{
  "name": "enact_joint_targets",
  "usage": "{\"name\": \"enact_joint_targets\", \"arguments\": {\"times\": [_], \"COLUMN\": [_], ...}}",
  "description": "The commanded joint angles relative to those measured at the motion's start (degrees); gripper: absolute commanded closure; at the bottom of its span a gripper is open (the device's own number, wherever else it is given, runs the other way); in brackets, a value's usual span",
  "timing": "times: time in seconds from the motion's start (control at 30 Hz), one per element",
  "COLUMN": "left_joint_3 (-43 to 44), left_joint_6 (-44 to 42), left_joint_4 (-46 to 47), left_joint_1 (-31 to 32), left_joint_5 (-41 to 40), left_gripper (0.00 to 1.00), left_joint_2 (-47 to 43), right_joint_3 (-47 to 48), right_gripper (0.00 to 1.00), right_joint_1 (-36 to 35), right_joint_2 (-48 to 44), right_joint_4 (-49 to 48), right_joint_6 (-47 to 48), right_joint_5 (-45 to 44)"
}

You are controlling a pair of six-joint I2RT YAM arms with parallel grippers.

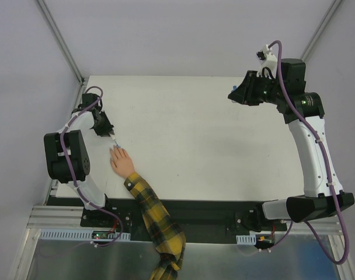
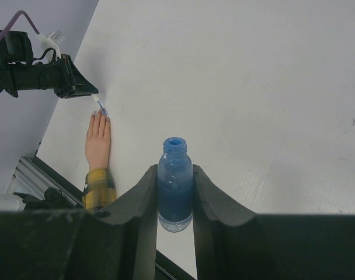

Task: Paint the nails

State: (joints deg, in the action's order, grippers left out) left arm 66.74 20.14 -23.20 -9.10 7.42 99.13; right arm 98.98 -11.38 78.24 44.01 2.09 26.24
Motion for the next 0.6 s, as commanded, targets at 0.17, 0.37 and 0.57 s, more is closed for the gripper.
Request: {"name": "enact_joint_targets", "arguments": {"times": [0.17, 0.37, 0.57], "left_joint_3": [1.4, 1.7, 1.6], "left_joint_6": [-0.3, -0.6, -0.8], "left_joint_4": [-0.5, -0.6, -0.7], "left_joint_1": [-0.5, -0.7, -1.0], "left_joint_5": [-0.8, -1.6, -1.6], "left_gripper": [1.00, 1.00, 1.00], "left_joint_2": [1.4, 1.2, 1.0], "right_joint_3": [1.0, 0.9, 0.7], "right_gripper": [0.99, 0.99, 1.00], "right_joint_1": [0.4, 0.4, 0.3], "right_joint_2": [-0.3, -0.2, -0.3], "right_joint_4": [-1.4, -1.4, -1.4], "right_joint_6": [-0.6, -0.6, -0.7], "right_joint_5": [0.9, 1.1, 1.1]}}
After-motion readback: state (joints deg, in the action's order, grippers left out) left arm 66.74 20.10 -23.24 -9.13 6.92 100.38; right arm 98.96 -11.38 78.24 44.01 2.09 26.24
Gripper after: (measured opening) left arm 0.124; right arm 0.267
